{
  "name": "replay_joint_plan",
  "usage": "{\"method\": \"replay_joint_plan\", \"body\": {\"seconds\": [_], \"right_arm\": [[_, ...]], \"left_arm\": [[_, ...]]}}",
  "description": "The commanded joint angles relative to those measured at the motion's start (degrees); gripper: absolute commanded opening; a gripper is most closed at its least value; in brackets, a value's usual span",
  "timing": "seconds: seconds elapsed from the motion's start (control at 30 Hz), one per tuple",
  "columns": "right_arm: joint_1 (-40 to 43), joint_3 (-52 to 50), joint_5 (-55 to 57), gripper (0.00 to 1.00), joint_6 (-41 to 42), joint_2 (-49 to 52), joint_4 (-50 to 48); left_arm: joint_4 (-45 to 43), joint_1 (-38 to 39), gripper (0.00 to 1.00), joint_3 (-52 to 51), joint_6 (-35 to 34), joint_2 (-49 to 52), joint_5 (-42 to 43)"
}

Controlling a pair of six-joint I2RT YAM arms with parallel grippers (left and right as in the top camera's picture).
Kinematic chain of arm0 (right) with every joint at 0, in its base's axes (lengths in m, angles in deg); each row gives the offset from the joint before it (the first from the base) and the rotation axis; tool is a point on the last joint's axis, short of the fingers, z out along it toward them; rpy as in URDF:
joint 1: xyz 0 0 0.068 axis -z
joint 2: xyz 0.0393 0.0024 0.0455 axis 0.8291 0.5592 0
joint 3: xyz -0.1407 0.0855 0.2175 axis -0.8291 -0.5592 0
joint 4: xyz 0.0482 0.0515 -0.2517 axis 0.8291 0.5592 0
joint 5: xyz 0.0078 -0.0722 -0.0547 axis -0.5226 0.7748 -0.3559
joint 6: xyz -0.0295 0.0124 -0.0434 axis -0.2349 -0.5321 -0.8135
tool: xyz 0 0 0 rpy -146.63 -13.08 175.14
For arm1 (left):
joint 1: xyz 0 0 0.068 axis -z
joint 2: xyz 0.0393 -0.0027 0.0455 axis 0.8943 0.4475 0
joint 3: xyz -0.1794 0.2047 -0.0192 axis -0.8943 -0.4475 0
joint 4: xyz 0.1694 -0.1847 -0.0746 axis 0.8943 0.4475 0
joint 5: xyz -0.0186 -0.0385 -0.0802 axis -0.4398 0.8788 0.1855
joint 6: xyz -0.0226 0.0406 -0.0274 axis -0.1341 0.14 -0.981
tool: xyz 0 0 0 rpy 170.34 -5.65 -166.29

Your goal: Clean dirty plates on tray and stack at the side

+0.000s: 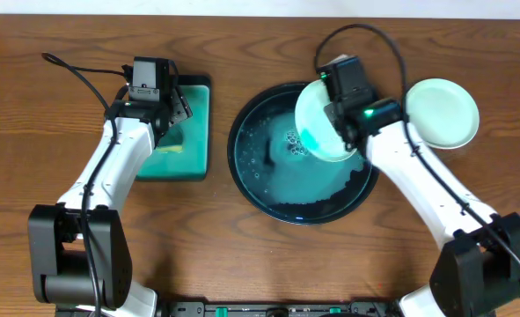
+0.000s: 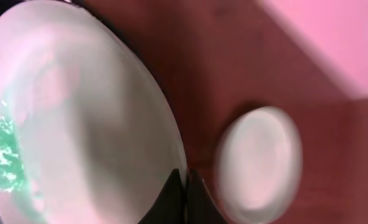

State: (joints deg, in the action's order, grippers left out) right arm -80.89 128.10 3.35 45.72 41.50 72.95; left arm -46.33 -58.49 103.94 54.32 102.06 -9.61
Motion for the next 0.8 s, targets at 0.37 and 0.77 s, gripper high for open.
{"method": "replay_joint_plan", "body": {"seconds": [0.37,0.77], "right_arm": [[-14.0,1.1,35.5,0.01,-51.6,-1.0,-21.6],[-18.3,1.1,37.9,0.01,-67.7,-1.0,-37.6]], "left_arm": [[0.1,-0.2,0.77,0.0,0.6,0.2,-0.3],[0.1,-0.2,0.77,0.0,0.6,0.2,-0.3]]}}
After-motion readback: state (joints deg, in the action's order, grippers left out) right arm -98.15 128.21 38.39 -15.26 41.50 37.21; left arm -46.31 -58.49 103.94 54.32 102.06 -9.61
